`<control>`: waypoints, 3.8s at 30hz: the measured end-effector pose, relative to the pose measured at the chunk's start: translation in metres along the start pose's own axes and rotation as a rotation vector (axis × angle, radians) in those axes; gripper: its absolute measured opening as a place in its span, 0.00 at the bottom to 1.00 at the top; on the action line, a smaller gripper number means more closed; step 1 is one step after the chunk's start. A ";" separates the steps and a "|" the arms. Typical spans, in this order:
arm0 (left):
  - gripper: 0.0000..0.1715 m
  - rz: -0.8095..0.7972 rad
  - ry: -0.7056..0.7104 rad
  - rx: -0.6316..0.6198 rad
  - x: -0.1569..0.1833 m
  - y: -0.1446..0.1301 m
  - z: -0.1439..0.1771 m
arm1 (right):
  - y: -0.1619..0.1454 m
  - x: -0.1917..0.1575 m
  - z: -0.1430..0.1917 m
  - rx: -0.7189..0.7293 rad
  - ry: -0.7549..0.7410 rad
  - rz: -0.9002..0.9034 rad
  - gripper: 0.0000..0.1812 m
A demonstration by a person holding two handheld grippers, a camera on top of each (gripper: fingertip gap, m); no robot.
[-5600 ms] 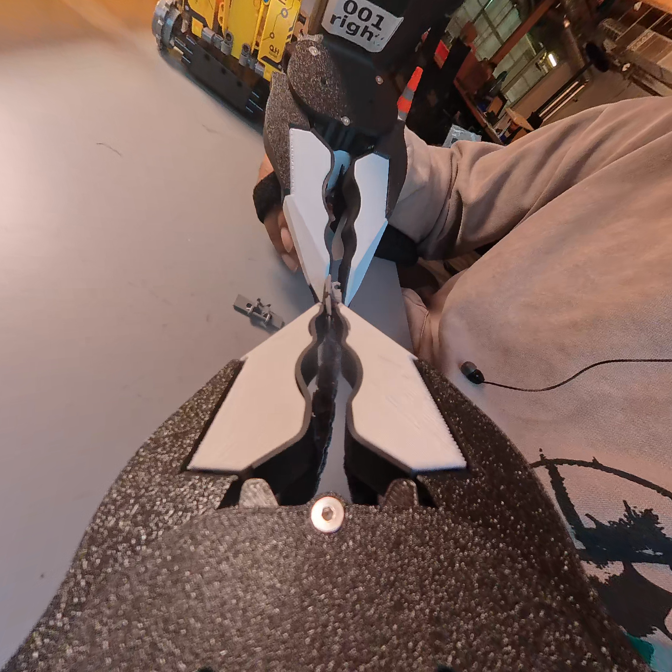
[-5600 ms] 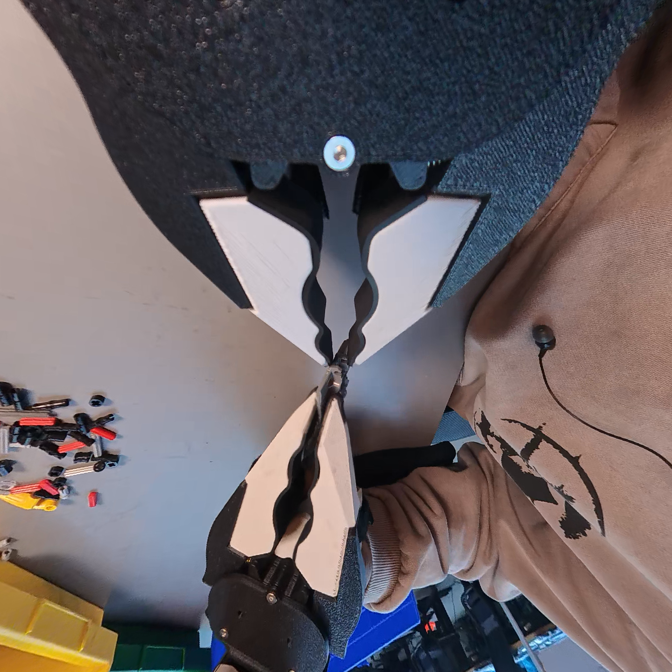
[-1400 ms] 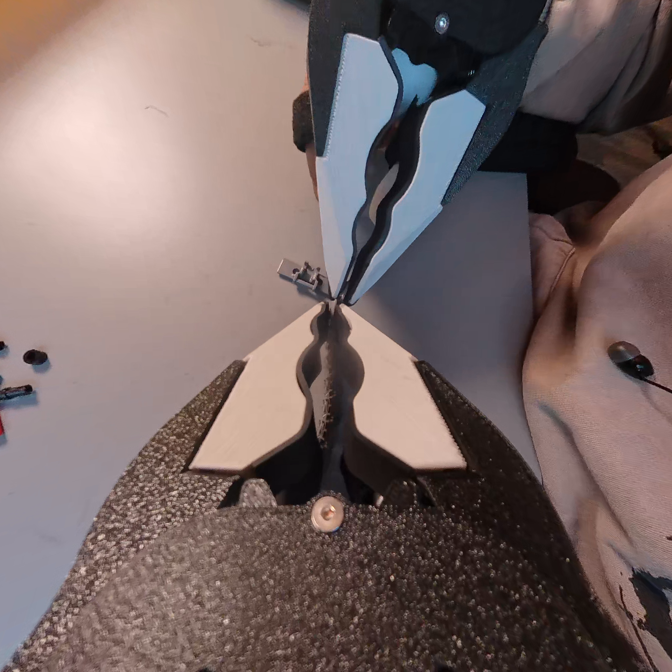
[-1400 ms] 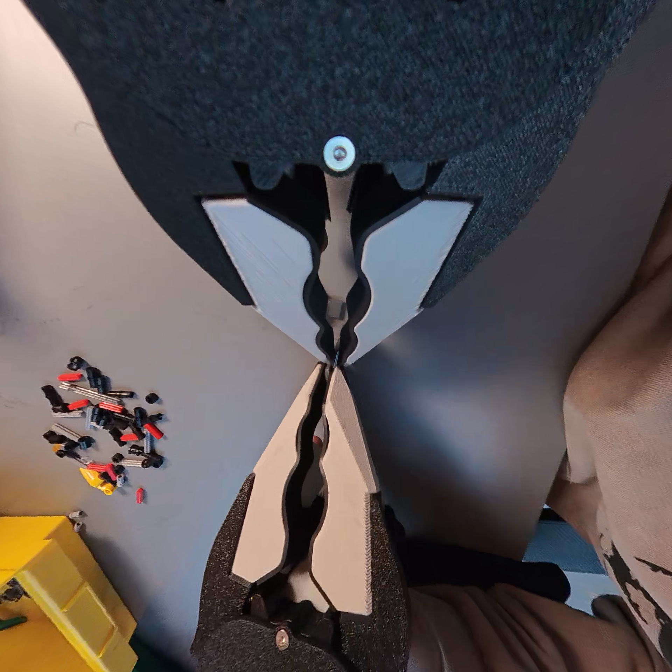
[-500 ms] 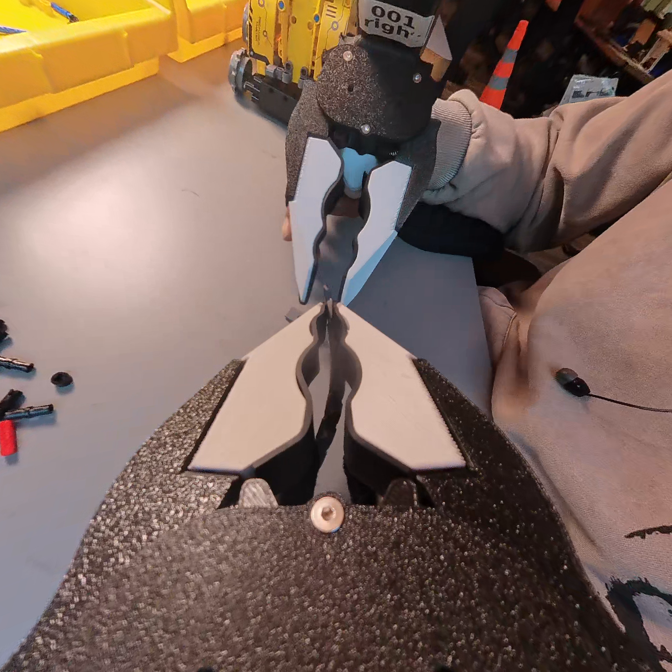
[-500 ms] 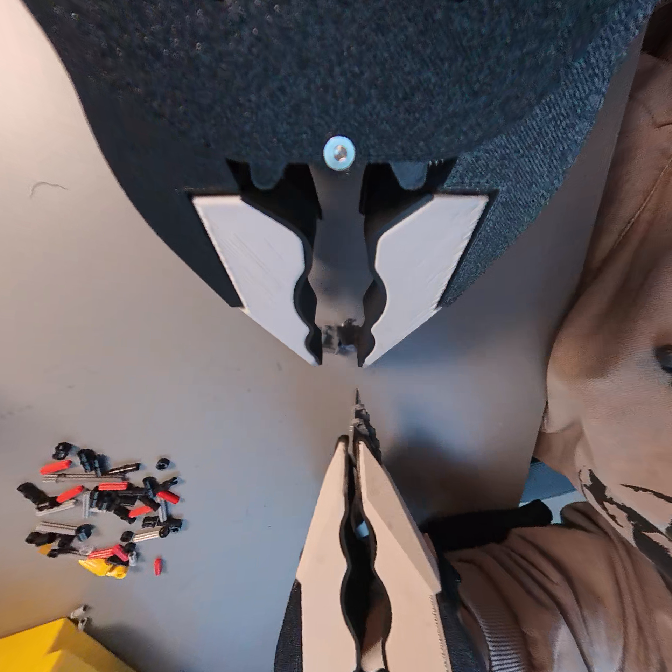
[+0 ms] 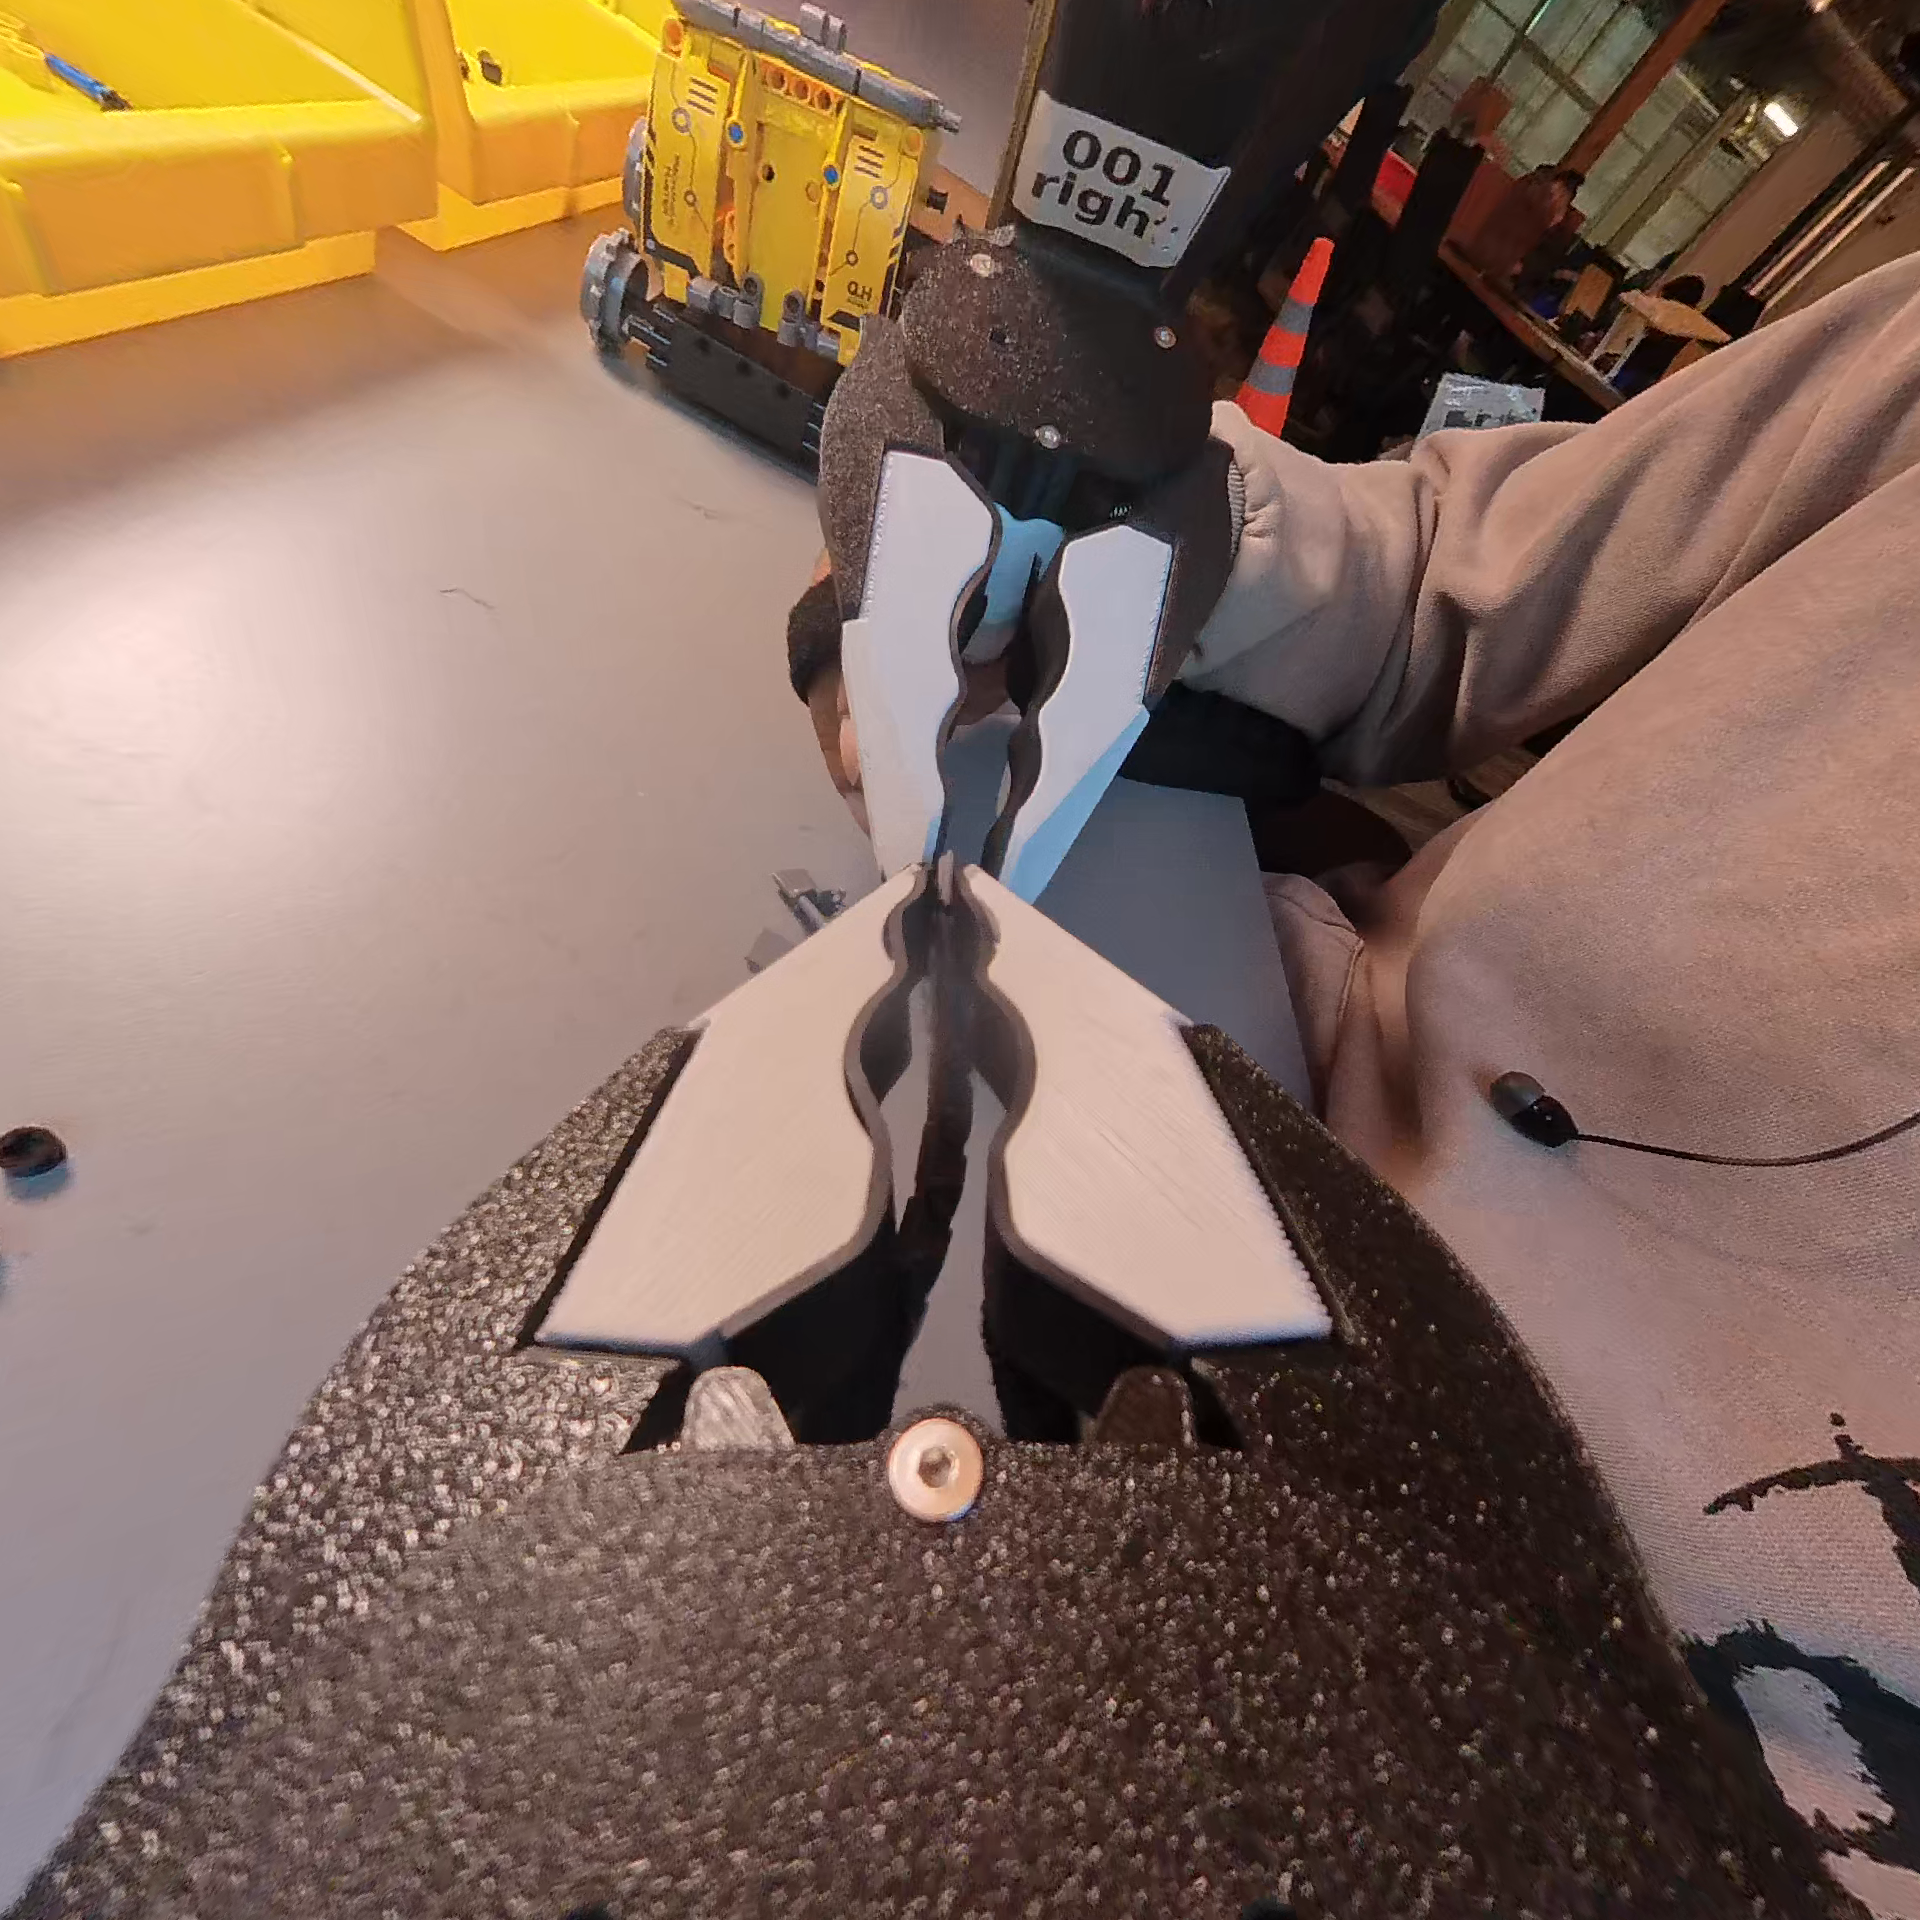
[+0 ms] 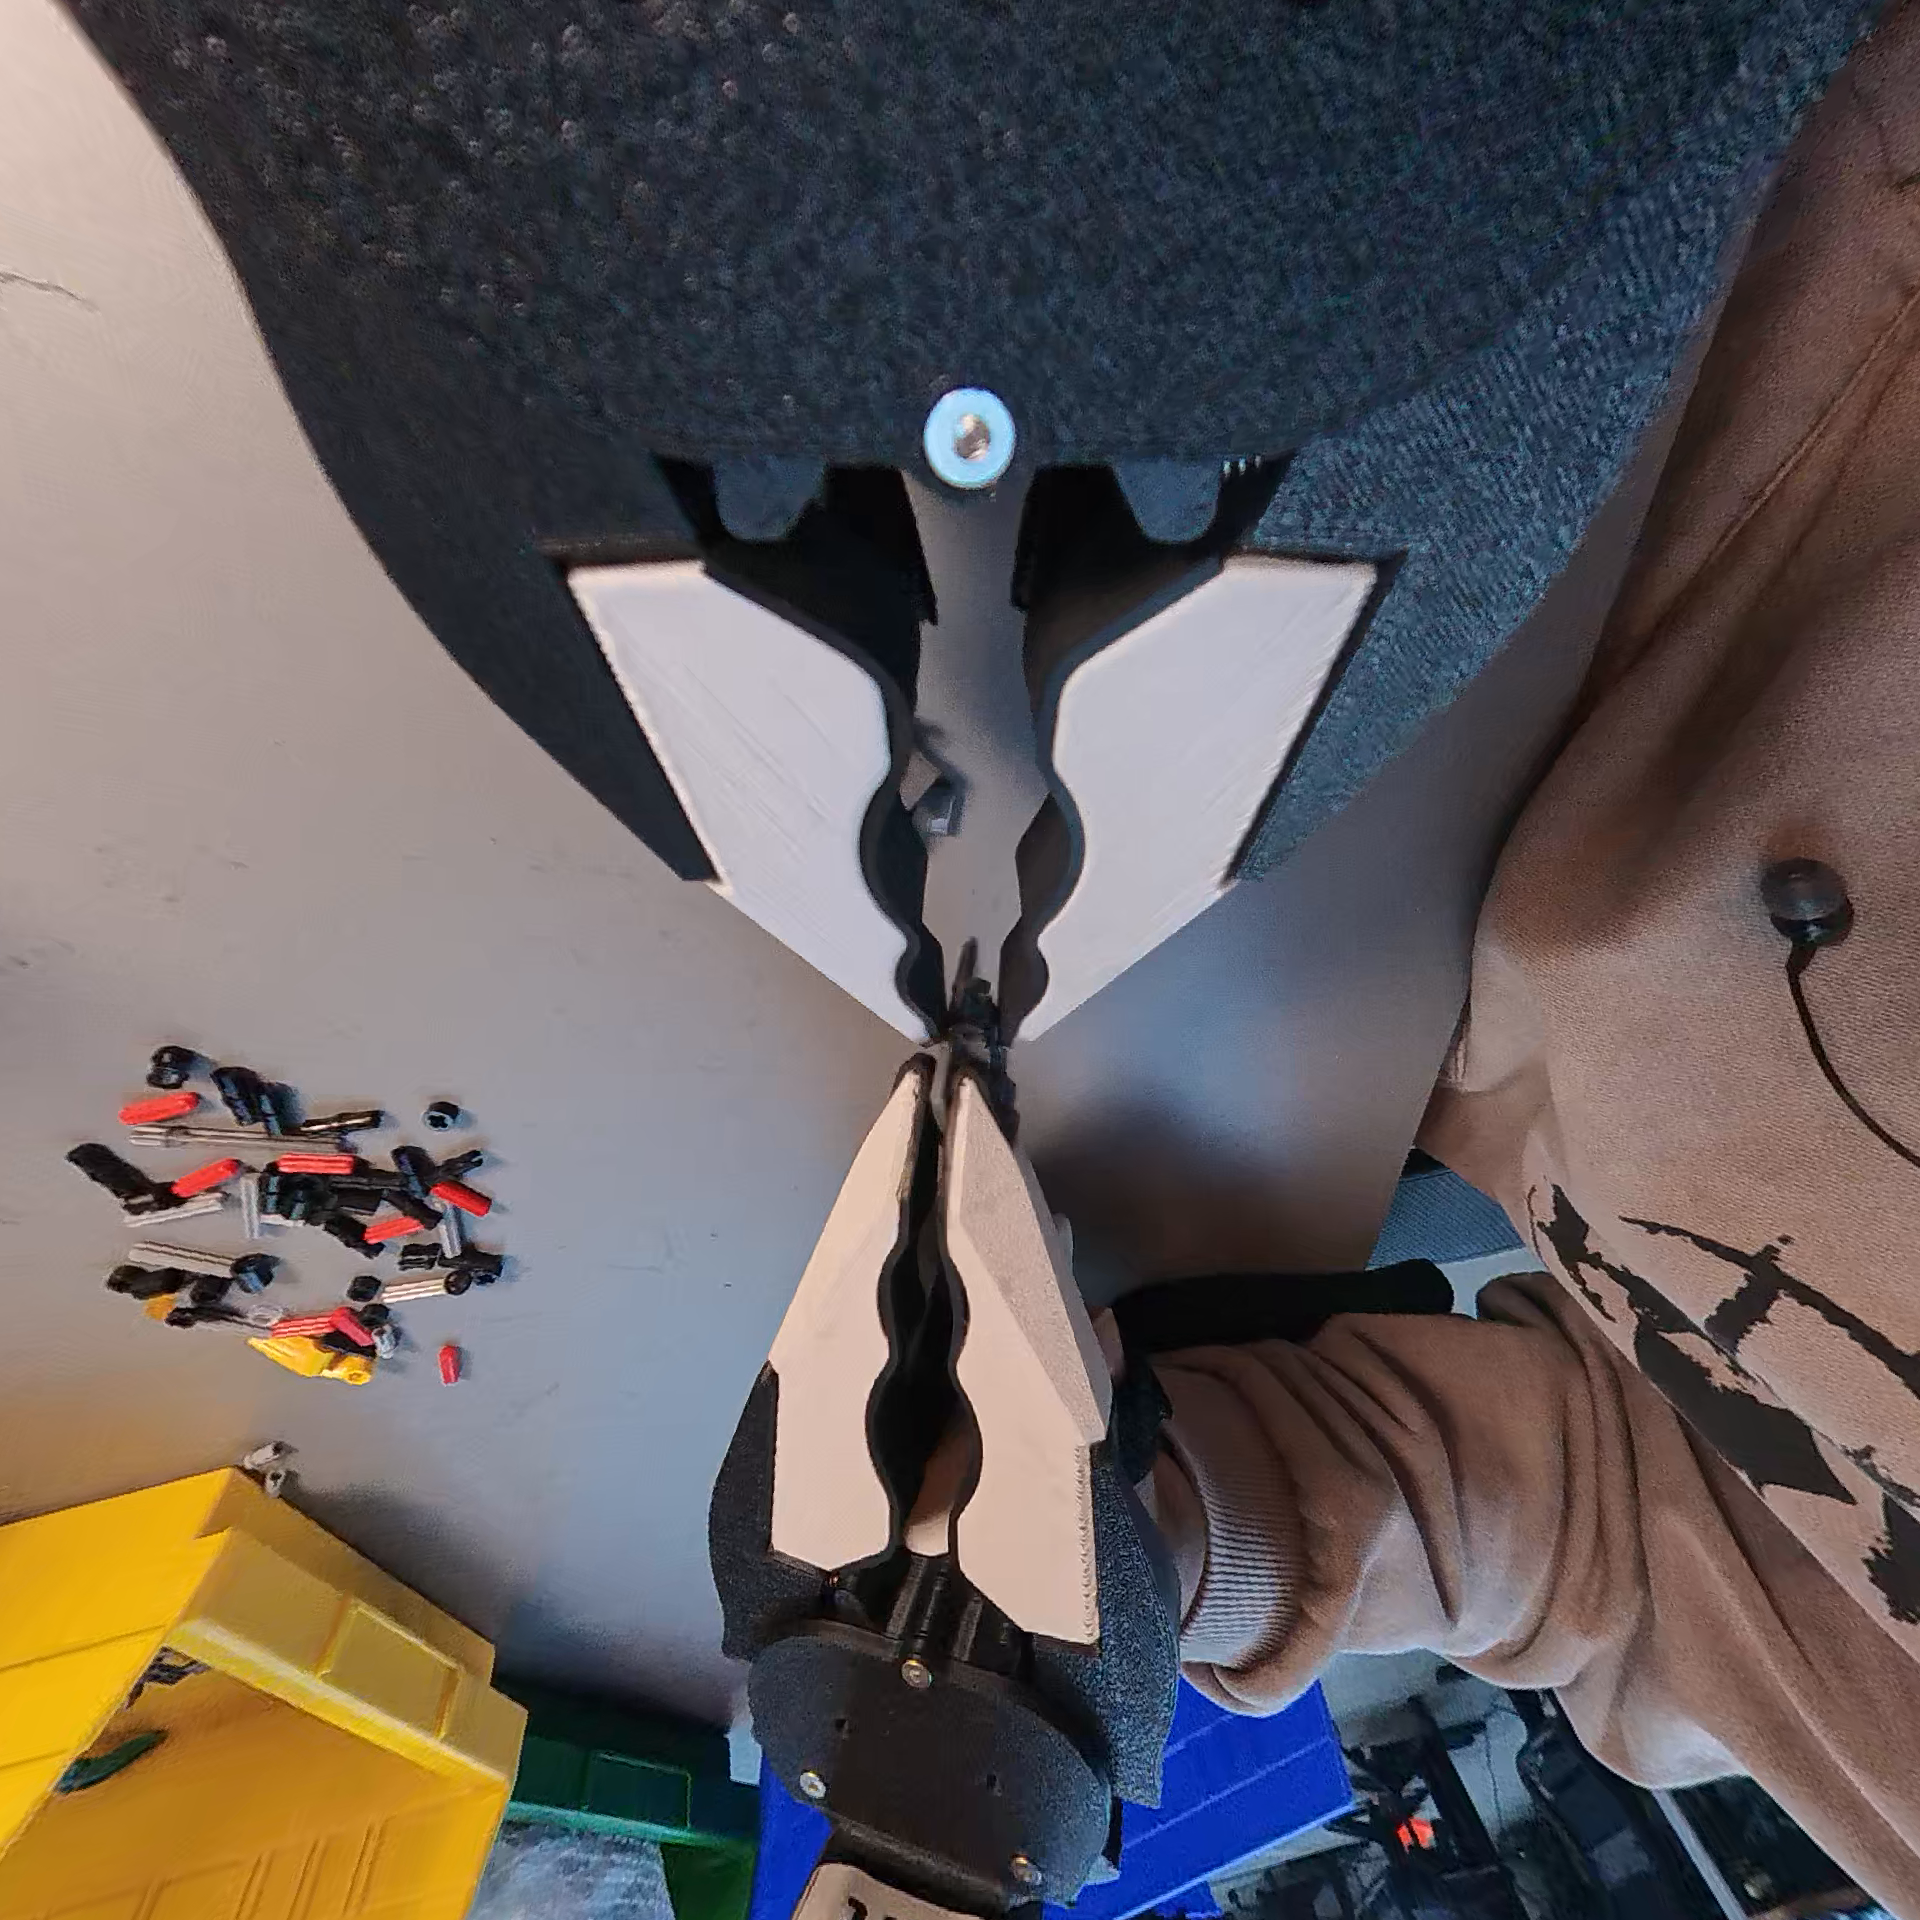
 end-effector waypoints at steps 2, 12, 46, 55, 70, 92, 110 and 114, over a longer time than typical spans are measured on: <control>0.03 0.005 -0.013 0.005 0.001 0.001 0.002 | 0.001 0.000 0.002 0.012 0.008 -0.010 0.03; 0.03 0.006 -0.049 -0.054 0.005 -0.009 0.007 | 0.002 -0.005 0.007 0.038 0.037 0.004 0.03; 0.02 0.005 -0.016 -0.096 0.002 -0.018 -0.003 | -0.001 -0.001 0.005 0.031 0.020 -0.050 0.00; 0.02 0.032 -0.033 -0.074 0.001 -0.016 0.001 | 0.003 0.000 0.006 0.077 0.041 -0.093 0.01; 0.02 0.094 -0.026 -0.073 -0.003 -0.017 0.001 | 0.002 0.005 0.007 0.057 -0.027 -0.031 0.01; 0.02 0.040 0.114 -0.228 -0.014 -0.038 -0.009 | -0.021 -0.003 -0.010 -0.096 -0.064 0.049 0.00; 0.01 0.026 0.173 -0.227 -0.022 -0.038 -0.013 | -0.024 -0.007 -0.011 -0.186 -0.199 0.349 0.00; 0.01 -0.041 0.251 -0.233 -0.029 -0.026 -0.010 | -0.014 -0.047 -0.027 -0.100 -0.027 0.445 0.00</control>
Point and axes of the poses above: each gripper's, where its closed fingertips meet, z back along the fingers, y out of its top, x = y × z across the jaws, the point moved 1 cm from there along z, back along the fingers, and after that the axes turned 3 degrees about -x, right-handed, at the moved point
